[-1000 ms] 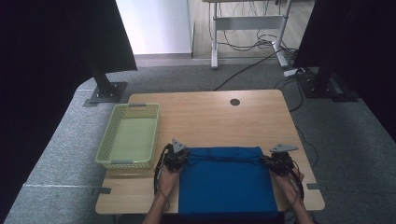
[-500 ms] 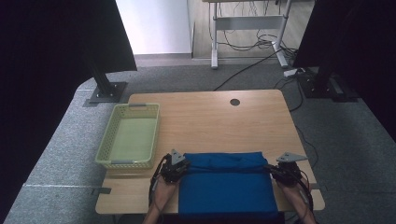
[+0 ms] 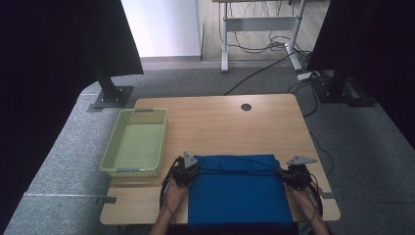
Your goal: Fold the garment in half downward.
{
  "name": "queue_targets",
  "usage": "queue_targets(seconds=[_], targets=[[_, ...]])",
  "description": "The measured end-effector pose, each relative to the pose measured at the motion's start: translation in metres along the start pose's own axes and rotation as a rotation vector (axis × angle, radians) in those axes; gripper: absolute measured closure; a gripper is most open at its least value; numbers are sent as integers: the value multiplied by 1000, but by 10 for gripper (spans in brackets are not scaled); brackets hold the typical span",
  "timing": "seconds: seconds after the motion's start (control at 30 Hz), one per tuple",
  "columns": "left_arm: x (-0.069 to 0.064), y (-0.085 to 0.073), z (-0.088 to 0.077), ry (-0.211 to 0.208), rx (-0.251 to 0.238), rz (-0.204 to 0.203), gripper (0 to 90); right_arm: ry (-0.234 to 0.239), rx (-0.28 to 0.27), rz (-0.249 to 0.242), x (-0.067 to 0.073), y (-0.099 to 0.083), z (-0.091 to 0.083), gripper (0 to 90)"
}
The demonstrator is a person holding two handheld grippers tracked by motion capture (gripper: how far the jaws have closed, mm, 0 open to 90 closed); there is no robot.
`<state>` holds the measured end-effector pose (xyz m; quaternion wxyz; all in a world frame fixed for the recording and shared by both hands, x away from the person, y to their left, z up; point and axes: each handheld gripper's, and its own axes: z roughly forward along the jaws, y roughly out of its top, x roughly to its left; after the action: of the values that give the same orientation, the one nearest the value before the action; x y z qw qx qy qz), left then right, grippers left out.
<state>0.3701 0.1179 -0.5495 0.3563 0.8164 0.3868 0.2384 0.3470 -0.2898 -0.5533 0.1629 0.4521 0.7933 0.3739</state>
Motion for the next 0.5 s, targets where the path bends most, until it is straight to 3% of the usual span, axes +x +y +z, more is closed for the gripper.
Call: queue_targets(seconds=[0.2,0.27,0.33,0.5], targets=[[6,7,8,21,4,-18,855,-8,-1,16,-5,10,10,853],[5,8,7,35,8,-6,856,-3,-1,18,-6,11,10,853],[5,10,0,48,-13,-9,856,-5,-12,3,-4,10,8,854],[5,15,-21,23,-44,-16,855,7,-60,-20,3,13,-13,854]])
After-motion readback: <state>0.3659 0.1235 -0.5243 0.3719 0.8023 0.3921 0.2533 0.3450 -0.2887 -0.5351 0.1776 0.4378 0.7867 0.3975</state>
